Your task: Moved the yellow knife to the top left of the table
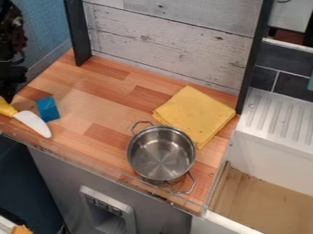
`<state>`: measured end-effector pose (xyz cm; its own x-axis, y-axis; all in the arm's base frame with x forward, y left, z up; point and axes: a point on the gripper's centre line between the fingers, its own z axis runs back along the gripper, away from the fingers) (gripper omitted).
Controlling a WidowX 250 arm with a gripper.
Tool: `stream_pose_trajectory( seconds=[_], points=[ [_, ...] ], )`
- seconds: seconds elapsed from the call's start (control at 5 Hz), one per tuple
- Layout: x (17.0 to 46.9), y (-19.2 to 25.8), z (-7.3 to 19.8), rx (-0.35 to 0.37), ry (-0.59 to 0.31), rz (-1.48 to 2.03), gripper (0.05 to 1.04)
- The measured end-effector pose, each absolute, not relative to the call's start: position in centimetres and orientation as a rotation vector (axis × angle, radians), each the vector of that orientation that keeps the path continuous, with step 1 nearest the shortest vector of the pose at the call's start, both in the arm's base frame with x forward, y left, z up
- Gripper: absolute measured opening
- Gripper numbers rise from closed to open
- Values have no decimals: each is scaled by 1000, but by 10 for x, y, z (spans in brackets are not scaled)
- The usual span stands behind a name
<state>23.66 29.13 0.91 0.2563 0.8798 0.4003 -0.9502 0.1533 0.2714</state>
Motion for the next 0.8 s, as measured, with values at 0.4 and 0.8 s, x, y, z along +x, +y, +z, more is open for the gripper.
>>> stream_pose_trajectory(
  seconds=[0.4,0.8],
  points=[
    [268,276,11,473,-201,1302,495],
    [299,252,10,424,-223,1256,495]
  ],
)
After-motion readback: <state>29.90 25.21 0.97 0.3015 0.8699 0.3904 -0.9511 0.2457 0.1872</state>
